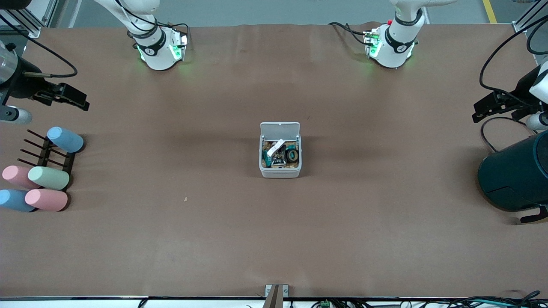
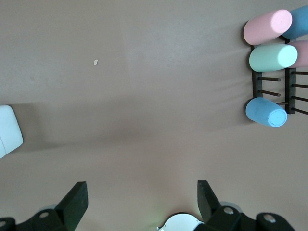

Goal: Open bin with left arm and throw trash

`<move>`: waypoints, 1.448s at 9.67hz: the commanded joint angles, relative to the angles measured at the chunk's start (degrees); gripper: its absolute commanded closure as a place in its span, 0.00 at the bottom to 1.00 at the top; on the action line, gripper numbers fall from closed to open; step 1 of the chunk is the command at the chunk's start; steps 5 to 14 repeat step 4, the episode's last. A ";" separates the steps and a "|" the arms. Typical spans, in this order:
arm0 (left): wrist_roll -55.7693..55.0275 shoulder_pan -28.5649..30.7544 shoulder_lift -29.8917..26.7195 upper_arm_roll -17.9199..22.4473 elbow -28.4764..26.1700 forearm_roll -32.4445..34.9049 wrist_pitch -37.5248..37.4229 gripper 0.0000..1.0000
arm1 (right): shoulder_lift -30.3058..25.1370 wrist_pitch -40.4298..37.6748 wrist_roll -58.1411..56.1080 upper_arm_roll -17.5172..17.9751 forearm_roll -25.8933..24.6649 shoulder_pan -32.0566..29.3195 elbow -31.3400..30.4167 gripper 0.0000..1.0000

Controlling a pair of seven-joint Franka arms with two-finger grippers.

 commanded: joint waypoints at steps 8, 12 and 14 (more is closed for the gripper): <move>0.74 0.03 0.86 0.03 1.70 -0.29 -0.26 0.00 | -0.39 -0.03 -1.08 -22.54 1.01 19.77 0.16 0.00; 0.74 0.03 0.86 0.03 1.70 -0.29 -0.26 0.00 | -0.39 -0.03 -1.08 -22.54 1.01 19.77 0.16 0.00; 0.74 0.03 0.86 0.03 1.70 -0.29 -0.26 0.00 | -0.39 -0.03 -1.08 -22.54 1.01 19.77 0.16 0.00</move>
